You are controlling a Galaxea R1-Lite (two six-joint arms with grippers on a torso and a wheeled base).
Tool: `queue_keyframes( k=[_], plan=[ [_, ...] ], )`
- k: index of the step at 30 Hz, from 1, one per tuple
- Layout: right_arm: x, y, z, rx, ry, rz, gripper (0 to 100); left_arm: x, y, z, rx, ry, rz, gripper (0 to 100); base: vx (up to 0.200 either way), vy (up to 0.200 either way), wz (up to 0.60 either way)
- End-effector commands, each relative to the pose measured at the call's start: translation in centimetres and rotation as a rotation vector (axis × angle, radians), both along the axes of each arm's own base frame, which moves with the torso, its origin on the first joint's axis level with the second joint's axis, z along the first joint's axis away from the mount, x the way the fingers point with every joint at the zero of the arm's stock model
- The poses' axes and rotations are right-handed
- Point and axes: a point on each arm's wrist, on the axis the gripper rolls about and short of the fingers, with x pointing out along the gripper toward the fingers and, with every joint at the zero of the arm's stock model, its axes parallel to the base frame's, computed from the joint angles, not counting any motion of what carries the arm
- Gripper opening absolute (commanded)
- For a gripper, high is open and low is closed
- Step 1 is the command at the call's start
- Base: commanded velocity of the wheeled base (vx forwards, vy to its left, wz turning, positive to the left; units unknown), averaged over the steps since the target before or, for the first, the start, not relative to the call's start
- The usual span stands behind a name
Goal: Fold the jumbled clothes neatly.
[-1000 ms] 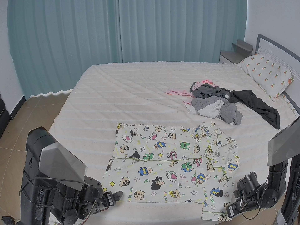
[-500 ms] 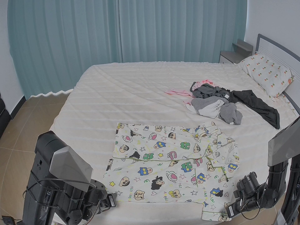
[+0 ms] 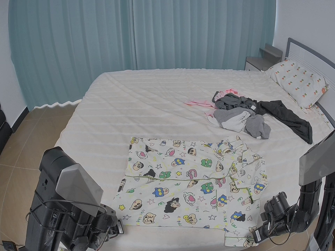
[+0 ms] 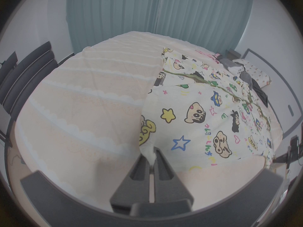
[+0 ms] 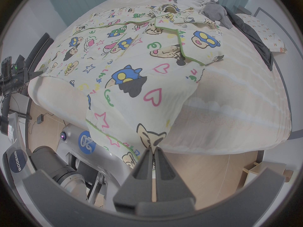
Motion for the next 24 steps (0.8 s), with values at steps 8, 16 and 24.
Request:
queue_keyframes(
  k=[8, 16, 24],
  plan=[
    [-1.2, -0.2, 0.6, -0.027, 0.054, 0.036, 0, -1.2, 0.4, 0.6, 0.049, 0.027, -0.042, 0, 0.000, 0.000, 0.00],
    [-1.4, 0.0, 0.5, -0.033, 0.063, 0.058, 0, -1.6, 0.5, 1.2, 0.060, 0.048, -0.051, 0, 0.000, 0.000, 0.00],
    [-1.6, 0.0, 0.5, -0.039, 0.076, 0.065, 0, -2.4, 0.9, 1.4, 0.106, 0.138, -0.060, 0, 0.000, 0.000, 0.00]
  ],
)
